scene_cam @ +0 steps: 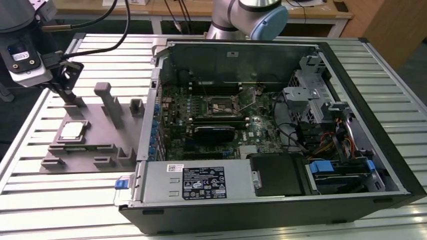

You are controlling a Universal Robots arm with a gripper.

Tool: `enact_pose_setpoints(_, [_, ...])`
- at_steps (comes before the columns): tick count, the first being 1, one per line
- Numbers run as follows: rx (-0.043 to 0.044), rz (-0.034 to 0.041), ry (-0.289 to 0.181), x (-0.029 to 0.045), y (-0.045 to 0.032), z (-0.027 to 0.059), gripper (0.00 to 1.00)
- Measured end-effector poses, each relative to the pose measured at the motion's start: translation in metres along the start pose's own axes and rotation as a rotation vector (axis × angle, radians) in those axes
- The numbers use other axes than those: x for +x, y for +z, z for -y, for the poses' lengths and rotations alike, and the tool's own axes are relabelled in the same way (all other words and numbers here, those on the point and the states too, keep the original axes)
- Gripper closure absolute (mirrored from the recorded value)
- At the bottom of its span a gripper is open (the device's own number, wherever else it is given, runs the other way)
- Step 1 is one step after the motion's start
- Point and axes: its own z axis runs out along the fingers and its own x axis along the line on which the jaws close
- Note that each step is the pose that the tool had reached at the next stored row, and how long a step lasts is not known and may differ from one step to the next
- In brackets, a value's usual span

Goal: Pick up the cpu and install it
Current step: 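Pick up the cpu and move it towards the insertion slot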

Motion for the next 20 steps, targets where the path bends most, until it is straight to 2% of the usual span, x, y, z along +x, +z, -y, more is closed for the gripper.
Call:
enact_pose_setpoints(11, [0.0059, 0.0004, 0.0, 0.002, 0.0089, 0.0005, 0.89])
enact_pose_setpoints(20, [0.0095, 0.0008, 0.0, 0.0052, 0.0131, 0.0009, 0.89])
